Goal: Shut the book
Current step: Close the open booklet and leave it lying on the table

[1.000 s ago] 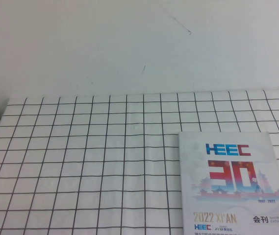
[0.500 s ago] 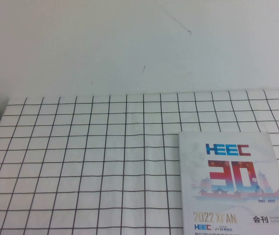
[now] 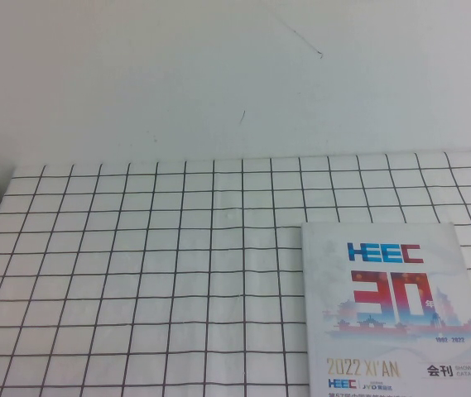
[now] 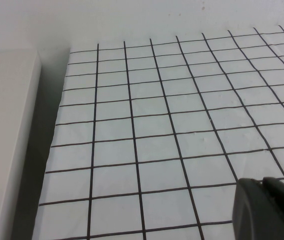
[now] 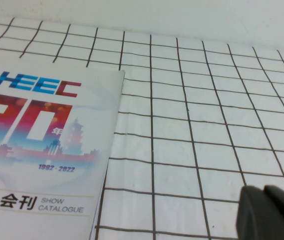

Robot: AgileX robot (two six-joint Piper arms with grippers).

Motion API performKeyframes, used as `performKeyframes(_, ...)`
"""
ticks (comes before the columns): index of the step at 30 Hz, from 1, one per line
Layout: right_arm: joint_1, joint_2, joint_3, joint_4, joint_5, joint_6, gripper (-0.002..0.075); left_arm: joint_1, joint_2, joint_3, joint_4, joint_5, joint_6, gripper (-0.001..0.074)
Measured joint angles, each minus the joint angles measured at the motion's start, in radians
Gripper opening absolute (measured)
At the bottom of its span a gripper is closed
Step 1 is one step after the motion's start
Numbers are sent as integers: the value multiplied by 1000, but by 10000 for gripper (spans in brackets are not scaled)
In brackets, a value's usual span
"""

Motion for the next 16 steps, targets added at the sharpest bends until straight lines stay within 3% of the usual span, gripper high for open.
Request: performKeyframes(16,0,0,0,0,0,0,-3,0,0,0,0,0,-22,-4)
